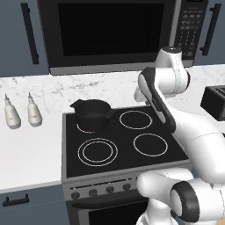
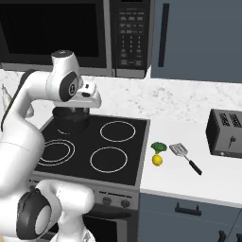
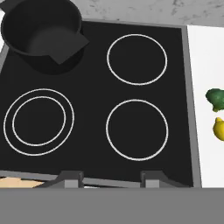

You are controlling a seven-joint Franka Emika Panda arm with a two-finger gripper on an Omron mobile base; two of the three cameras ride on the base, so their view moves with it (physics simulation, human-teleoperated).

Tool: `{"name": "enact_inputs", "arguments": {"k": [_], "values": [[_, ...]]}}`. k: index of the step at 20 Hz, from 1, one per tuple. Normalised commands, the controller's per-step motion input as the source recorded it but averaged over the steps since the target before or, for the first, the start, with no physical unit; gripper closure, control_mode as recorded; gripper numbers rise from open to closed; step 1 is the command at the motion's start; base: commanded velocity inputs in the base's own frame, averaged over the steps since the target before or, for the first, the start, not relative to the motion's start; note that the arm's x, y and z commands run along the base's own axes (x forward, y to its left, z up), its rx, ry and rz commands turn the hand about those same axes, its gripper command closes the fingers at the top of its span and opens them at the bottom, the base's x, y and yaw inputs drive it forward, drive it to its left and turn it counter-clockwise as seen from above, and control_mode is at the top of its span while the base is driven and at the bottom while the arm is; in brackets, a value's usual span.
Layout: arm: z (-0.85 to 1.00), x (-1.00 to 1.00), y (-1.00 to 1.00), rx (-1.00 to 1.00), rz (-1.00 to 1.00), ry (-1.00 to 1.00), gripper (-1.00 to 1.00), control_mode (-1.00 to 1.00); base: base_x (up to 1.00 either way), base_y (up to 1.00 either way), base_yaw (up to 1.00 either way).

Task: Put the lemon and broccoli in the pot. Retrieve the spatula and lightly stir the vegetables in the pot.

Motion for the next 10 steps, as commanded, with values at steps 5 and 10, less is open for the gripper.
{"name": "enact_inputs", "arguments": {"k": [5, 10], "values": [[0.00, -0.01, -0.15, 0.03, 0.00, -0.01, -1.00, -1.00, 0.00, 0.00, 0.00], [0.00, 0.00, -0.72, 0.11, 0.00, 0.00, -1.00, -1.00, 0.00, 0.00, 0.00]]}}
